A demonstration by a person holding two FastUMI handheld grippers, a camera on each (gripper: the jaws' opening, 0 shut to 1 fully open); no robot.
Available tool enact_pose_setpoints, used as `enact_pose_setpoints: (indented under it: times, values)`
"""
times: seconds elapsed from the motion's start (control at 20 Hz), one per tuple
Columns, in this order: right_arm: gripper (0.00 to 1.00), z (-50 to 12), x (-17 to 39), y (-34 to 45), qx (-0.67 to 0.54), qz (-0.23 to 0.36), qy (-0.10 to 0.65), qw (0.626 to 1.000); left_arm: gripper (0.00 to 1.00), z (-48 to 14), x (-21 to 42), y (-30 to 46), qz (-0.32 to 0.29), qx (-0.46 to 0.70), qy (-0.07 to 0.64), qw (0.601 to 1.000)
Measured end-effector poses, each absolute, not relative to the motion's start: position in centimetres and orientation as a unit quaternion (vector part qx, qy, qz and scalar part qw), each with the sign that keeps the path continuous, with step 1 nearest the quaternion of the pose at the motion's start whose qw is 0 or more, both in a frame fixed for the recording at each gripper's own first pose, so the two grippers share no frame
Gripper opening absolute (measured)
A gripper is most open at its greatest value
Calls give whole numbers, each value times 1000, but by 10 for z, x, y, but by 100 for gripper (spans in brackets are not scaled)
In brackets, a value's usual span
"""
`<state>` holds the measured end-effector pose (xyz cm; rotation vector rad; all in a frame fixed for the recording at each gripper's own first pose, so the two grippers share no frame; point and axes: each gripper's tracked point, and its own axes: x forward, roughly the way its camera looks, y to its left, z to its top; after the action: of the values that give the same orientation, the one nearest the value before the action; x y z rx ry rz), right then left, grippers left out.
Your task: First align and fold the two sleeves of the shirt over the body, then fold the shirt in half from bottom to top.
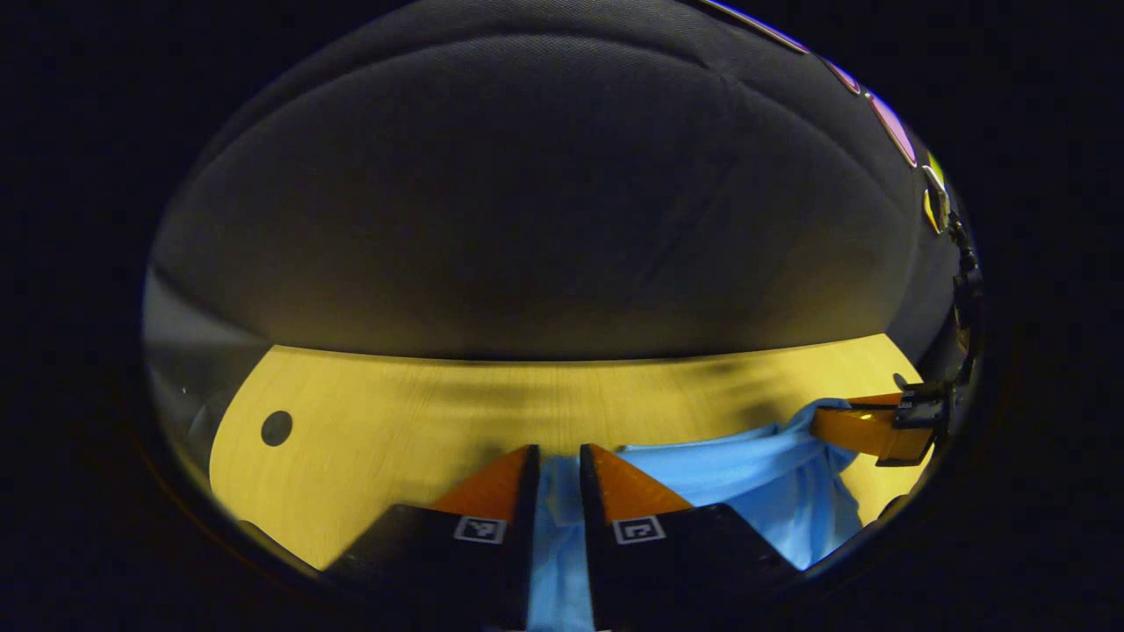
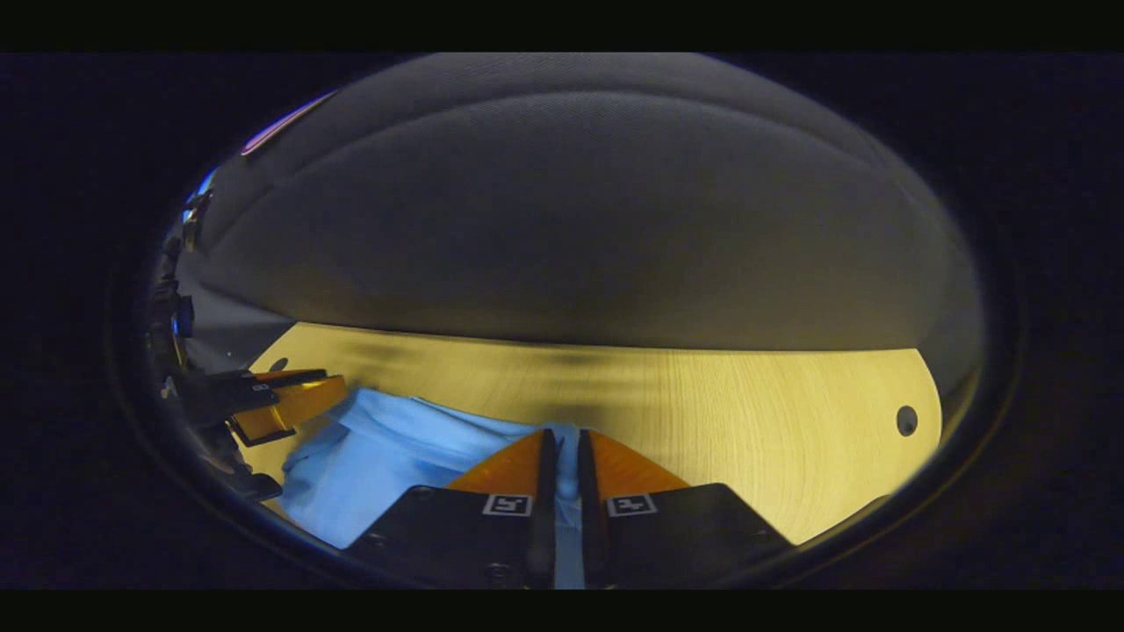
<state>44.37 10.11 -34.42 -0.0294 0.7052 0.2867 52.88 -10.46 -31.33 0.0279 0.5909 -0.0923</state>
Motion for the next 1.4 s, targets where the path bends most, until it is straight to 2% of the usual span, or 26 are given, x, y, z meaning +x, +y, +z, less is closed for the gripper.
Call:
enact_pose_setpoints:
  times: [0.05,0.2,0.25,0.4,0.5,0.55,0.6,0.75,0.95,1.2,1.4]
  values:
    - [21,-336,443,98,-11,135,337,932,42,-307,527,-103,-43,7,283,958]
    - [35,-300,432,87,1,118,299,947,85,-265,507,-96,-42,-15,234,971]
    - [51,-284,423,81,4,112,286,952,100,-250,498,-93,-41,-20,217,975]
    - [100,-232,394,64,-6,91,243,966,99,-194,462,-77,-34,-17,158,987]
    - [91,-195,370,62,-16,79,216,973,99,-152,435,-69,-20,-13,122,992]
    - [91,-176,357,59,-18,75,203,976,99,-134,425,-67,-21,-13,107,994]
    - [98,-159,344,58,-18,71,192,979,99,-110,407,-66,-24,-16,90,995]
    - [98,-104,297,56,-11,59,173,983,99,-41,359,-62,-34,-27,36,998]
    - [98,-34,227,60,2,58,132,989,99,26,281,-59,-50,-16,0,999]
    - [98,13,138,60,1,52,96,994,99,60,164,-70,-77,-10,-24,997]
    - [98,40,73,59,7,47,68,997,99,64,94,-68,-85,-10,-29,996]
